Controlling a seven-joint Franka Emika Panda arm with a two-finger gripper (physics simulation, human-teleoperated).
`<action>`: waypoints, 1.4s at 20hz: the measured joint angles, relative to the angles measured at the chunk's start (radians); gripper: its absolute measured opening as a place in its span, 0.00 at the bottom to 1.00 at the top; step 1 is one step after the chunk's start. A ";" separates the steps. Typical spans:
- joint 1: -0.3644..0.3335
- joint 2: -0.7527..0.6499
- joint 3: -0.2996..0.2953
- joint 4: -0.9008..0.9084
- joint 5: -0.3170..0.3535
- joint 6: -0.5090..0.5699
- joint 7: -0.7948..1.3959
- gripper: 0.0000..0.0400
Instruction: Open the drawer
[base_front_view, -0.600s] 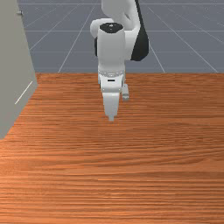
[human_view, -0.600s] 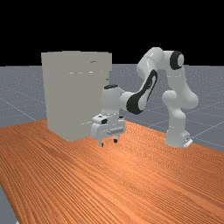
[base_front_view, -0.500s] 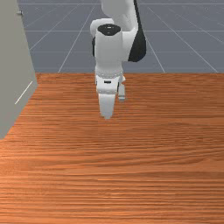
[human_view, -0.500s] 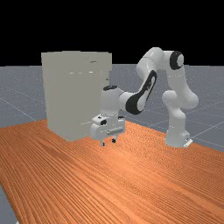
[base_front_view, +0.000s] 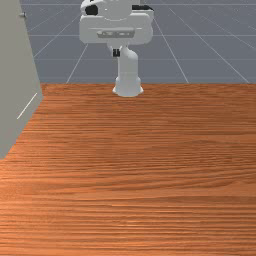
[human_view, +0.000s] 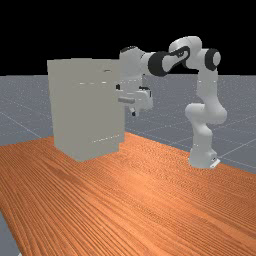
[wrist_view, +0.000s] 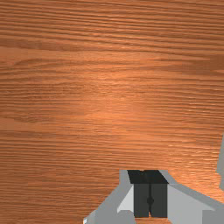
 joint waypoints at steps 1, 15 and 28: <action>-0.001 0.004 -0.002 0.004 0.006 -0.010 0.058 0.01; -0.030 -0.090 -0.042 0.318 -0.012 -0.210 0.145 0.63; -0.185 -0.037 -0.194 0.703 -0.105 -0.267 0.089 1.00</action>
